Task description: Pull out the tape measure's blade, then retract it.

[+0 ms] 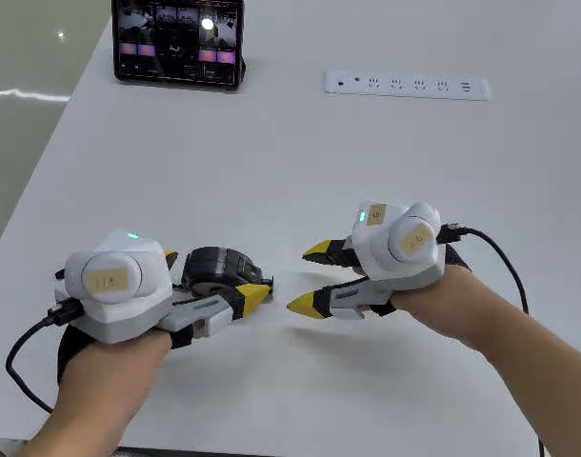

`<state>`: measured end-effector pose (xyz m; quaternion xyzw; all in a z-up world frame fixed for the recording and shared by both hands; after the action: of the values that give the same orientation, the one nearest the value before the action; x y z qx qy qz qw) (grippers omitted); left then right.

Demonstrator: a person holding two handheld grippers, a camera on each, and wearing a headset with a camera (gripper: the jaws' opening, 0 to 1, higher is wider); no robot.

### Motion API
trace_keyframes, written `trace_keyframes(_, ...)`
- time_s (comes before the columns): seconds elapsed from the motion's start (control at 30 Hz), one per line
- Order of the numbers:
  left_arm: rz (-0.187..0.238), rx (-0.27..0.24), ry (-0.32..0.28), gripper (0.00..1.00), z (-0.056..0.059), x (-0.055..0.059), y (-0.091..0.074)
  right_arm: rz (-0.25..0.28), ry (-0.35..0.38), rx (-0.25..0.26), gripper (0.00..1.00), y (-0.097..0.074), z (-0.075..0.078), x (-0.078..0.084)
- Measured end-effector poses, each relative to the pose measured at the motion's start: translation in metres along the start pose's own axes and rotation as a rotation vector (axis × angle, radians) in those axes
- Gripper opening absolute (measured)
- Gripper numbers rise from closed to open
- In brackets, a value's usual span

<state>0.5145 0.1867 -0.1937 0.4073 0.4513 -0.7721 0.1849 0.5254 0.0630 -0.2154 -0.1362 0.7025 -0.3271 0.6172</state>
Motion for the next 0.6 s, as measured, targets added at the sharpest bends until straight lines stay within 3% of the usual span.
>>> trace_keyframes(0.2, -0.014, 0.03, 0.055, 0.79, 0.006, -0.002, -0.001, 0.003, 0.009, 0.012, 0.42, -0.005, -0.002, 0.002)
trace_keyframes(0.27, -0.005, 0.056, 0.055, 0.81, 0.009, -0.004, -0.001, 0.0, 0.011, 0.016, 0.42, -0.006, -0.002, 0.004)
trace_keyframes(0.37, -0.025, 0.057, 0.08, 0.81, 0.011, -0.004, 0.0, 0.004, 0.019, 0.022, 0.43, -0.009, -0.003, 0.004)
trace_keyframes(0.6, -0.029, 0.089, 0.107, 0.8, 0.014, -0.005, 0.0, 0.007, 0.025, 0.039, 0.44, -0.013, -0.002, 0.005)
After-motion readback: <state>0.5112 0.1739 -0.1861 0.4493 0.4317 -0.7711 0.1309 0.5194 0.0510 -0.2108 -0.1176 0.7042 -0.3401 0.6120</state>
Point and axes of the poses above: the centre of the closed fingertips' face, and the gripper's own axes: y roughly forward along the fingers, z roughly to its right, x roughly out of its underside, the point moved 3 cm from there along -y, roughly backward along the fingers, and after that the axes turned 8 degrees about x, right-handed, at the moved point
